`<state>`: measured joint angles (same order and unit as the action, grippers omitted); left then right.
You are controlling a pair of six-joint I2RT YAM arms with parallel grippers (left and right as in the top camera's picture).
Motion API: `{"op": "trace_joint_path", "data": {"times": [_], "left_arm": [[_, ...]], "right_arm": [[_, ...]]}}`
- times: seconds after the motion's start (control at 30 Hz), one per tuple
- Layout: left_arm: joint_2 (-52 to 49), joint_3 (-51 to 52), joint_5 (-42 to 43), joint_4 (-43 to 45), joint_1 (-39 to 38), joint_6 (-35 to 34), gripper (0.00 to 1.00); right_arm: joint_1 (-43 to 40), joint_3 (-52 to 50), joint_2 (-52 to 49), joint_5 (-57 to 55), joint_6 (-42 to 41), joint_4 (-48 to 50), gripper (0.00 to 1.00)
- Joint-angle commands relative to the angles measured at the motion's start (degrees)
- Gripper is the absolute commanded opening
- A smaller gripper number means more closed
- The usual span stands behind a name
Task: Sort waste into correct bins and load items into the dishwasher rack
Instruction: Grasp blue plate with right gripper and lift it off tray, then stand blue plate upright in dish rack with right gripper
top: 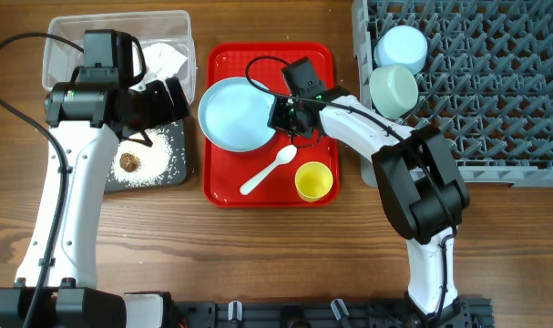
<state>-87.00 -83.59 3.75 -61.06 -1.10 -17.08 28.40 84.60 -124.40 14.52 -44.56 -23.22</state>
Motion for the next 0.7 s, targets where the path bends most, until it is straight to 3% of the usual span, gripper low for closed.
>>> {"op": "trace_joint_path", "data": {"times": [0.0,0.2,0.37,0.53,0.67], "left_arm": [[-0.1,0.1,0.4,0.1,0.3,0.1,1.0],[-0.1,0.1,0.4,0.1,0.3,0.1,1.0],[-0.1,0.1,0.4,0.1,0.3,0.1,1.0],[-0.1,0.1,0.4,0.1,0.3,0.1,1.0],[-0.1,0.1,0.4,0.1,0.3,0.1,1.0]], "right_arm": [[-2.2,3.3,1.7,-4.5,4.7,-0.1,0.04],[-9.6,9.7,15.9,-16.4,17.4,0.5,0.04],[-15.3,10.6,28.6,-36.1,27.8,3.1,0.04],[-21.4,10.6,34.7,-64.5,50.1,3.8,0.04],[-27.8,9.9,32.5,-67.8,68.4,2.9,0.04]]}}
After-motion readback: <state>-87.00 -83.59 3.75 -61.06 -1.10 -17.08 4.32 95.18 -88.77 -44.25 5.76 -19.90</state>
